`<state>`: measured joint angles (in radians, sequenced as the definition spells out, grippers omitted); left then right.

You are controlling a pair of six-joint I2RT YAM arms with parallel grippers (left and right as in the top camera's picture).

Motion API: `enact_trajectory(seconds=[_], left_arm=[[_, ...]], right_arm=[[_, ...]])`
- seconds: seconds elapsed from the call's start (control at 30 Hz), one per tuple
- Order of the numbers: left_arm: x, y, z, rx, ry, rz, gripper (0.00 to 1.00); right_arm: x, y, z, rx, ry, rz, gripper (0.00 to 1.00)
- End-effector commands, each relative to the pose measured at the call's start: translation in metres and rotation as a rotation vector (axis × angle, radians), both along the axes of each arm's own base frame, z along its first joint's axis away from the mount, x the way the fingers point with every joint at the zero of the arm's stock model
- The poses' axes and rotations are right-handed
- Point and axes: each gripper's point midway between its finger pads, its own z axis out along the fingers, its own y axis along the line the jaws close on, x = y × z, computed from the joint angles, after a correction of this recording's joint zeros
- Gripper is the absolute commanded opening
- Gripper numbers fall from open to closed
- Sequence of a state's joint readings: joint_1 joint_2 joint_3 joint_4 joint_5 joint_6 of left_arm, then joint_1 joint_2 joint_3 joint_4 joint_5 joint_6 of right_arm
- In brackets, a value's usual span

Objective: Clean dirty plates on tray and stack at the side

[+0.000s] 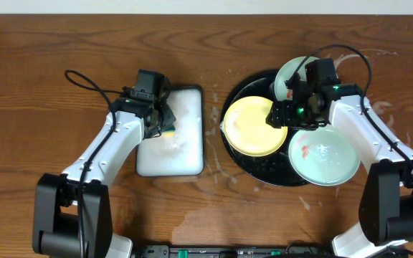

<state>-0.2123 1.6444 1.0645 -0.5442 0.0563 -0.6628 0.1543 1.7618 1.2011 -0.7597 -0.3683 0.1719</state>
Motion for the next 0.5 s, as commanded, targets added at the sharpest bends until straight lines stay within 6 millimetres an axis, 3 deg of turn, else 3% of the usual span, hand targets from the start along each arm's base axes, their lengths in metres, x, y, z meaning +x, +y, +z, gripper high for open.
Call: enact_trajectory(seconds=[0.0, 0.1, 0.17, 0.23, 0.4, 0.47], left_arm=[[-0.003, -0.019, 0.002, -0.088, 0.009, -0.088, 0.3], [-0.003, -0.024, 0.006, -0.105, 0.0, -0.128, 0.34], [-0.003, -0.024, 0.013, -0.106, -0.017, -0.132, 0.37], [-0.002, -0.024, 0.028, -0.113, -0.061, -0.134, 0.42], [-0.005, -0.023, 0.071, -0.128, -0.177, -0.143, 0.73], [-0.01, -0.022, 0.087, -0.132, -0.209, -0.145, 0.78]], right_arm=[[0.0, 0.009, 0.022, 0.024, -0.059, 0.033, 0.77], [0.0, 0.009, 0.036, 0.029, -0.098, 0.033, 0.83], [0.0, 0.009, 0.045, 0.033, -0.123, 0.033, 0.99], [0.0, 0.008, 0.061, 0.034, -0.167, 0.031, 0.99], [-0.003, -0.001, 0.082, -0.002, -0.226, 0.002, 0.99], [-0.005, -0.004, 0.09, -0.01, -0.244, -0.012, 0.99]])
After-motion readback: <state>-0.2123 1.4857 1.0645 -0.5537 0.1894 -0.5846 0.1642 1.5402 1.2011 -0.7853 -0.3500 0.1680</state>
